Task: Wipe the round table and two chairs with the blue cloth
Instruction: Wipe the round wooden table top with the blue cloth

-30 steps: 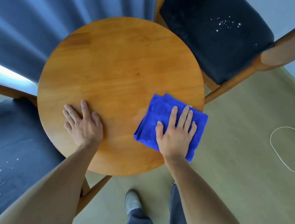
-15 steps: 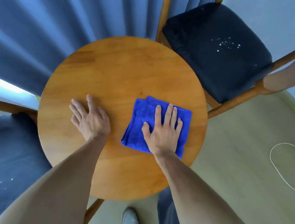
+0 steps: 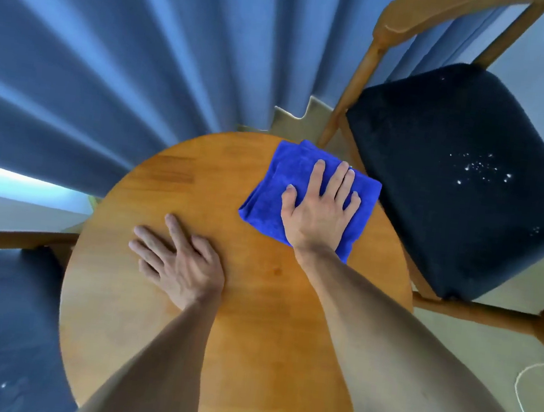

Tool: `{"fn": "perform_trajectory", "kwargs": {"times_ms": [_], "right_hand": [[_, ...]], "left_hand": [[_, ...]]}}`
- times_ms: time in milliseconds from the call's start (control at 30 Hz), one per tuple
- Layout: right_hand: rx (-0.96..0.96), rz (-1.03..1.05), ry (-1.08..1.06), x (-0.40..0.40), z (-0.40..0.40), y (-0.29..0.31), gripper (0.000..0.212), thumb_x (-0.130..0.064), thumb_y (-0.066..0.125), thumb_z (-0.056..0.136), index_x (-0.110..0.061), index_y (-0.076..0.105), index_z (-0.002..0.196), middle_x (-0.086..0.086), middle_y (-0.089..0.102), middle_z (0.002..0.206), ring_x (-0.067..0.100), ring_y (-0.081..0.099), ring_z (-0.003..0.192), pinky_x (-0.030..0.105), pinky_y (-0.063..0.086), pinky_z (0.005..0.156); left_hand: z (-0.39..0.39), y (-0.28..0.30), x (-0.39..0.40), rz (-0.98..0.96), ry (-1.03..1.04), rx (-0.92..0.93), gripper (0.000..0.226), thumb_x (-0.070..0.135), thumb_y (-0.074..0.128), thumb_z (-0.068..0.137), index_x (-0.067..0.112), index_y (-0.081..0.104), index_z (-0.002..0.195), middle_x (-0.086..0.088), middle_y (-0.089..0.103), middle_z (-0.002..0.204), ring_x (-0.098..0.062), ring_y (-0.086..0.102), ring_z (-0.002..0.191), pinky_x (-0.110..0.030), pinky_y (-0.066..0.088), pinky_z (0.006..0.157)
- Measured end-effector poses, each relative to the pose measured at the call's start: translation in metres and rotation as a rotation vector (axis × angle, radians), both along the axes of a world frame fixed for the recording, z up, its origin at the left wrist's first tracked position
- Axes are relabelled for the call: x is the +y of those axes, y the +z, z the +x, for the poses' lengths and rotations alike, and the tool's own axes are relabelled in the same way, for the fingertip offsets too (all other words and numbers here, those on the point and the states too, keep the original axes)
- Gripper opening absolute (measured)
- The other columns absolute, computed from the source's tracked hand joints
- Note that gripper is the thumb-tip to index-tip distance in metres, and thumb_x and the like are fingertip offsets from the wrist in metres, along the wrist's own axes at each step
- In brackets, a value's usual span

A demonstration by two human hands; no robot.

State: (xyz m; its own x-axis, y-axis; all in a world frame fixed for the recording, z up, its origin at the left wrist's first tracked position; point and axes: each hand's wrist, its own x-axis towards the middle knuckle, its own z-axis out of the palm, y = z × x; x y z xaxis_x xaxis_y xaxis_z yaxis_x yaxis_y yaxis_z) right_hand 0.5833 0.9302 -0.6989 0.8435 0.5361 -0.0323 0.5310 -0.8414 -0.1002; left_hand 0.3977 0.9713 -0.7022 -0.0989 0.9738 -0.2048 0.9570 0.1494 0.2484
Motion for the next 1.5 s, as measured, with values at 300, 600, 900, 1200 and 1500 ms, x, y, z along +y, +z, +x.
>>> {"fn": "perform_trajectory", "kwargs": {"times_ms": [300,600,900,1200,1500], "right_hand": [[-0.009,0.009,-0.066,0.089,0.029,0.005,0.060,-0.053,0.033,0.094,-0.010,0.057,0.128,0.016,0.063,0.113,0.034,0.052,0.113,0.053,0.029,0.105],[-0.066,0.027,0.009,0.097,0.028,0.004,0.059,-0.052,0.031,0.095,-0.009,0.061,0.121,0.016,0.066,0.108,0.034,0.055,0.111,0.052,0.031,0.104],[-0.043,0.016,0.174,0.062,-0.009,-0.003,0.070,-0.056,0.025,0.097,-0.012,0.031,0.152,0.020,0.031,0.156,0.034,0.026,0.146,0.054,0.021,0.113],[0.238,0.609,-0.022,-0.019,-0.123,0.042,0.045,-0.023,0.035,0.097,-0.014,0.051,0.139,0.007,0.065,0.123,0.031,0.063,0.101,0.036,0.044,0.073],[0.092,0.255,0.022,-0.086,-0.042,0.015,0.063,-0.001,0.052,0.086,-0.014,0.040,0.147,0.016,0.041,0.151,0.032,0.031,0.144,0.048,0.030,0.114]], "left_hand": [[0.000,-0.003,0.005,-0.025,0.025,-0.030,0.062,0.039,0.032,0.091,0.023,0.035,0.151,-0.022,0.012,0.162,-0.041,0.010,0.148,-0.056,0.020,0.112],[-0.001,-0.004,0.006,-0.028,0.017,-0.011,0.063,0.039,0.034,0.090,0.021,0.034,0.151,-0.023,0.009,0.162,-0.042,0.009,0.148,-0.055,0.019,0.112],[-0.010,0.000,0.003,-0.006,-0.009,-0.140,0.057,0.036,0.039,0.095,0.025,0.034,0.151,-0.022,0.007,0.163,-0.041,0.005,0.149,-0.052,0.014,0.114],[-0.093,0.035,-0.029,0.163,-0.373,-0.154,0.053,0.030,0.035,0.101,0.018,0.032,0.152,-0.023,0.007,0.162,-0.036,0.010,0.150,-0.048,0.021,0.113],[-0.035,0.018,-0.062,0.028,-0.632,0.088,0.071,0.052,0.026,0.096,0.019,0.015,0.158,-0.027,-0.002,0.161,-0.041,0.000,0.149,-0.059,0.018,0.113]]}}
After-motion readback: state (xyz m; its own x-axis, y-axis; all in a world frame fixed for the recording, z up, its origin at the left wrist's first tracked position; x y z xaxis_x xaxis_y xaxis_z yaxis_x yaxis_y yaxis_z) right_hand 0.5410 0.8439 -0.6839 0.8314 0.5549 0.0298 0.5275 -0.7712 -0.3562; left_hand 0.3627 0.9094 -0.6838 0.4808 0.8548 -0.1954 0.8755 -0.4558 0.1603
